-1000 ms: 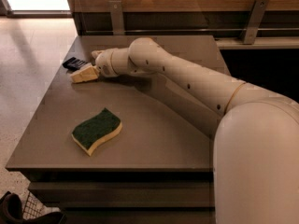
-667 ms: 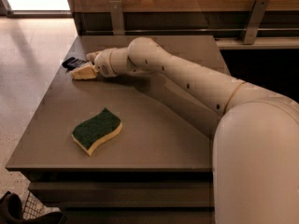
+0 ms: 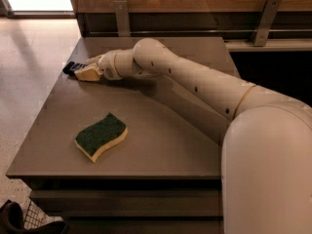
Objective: Pick rxbar blueberry
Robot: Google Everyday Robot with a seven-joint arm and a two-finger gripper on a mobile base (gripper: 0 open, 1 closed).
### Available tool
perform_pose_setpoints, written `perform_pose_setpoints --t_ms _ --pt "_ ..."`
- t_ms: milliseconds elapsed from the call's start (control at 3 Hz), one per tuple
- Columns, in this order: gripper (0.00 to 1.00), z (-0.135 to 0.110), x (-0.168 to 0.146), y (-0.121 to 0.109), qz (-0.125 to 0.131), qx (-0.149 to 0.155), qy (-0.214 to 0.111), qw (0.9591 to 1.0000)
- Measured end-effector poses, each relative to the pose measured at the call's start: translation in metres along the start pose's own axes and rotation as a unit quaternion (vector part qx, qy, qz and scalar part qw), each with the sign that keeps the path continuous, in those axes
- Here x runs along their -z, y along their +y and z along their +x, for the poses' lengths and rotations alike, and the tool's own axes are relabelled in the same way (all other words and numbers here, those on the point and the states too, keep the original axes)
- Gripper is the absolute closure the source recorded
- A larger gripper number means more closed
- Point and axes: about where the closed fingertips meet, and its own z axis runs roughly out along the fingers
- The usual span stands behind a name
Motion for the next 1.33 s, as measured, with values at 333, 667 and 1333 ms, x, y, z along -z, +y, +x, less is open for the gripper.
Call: perform_pose_setpoints --t_ms 333,667,1333 --pt "1.00 -0.001 0.000 0.000 0.000 0.000 0.000 1.0000" --pt "1.00 -0.001 0.000 0.000 0.000 0.000 0.000 1.0000" --pt "1.00 -0.028 0.025 0.004 -0.009 0.025 0.002 0.9996"
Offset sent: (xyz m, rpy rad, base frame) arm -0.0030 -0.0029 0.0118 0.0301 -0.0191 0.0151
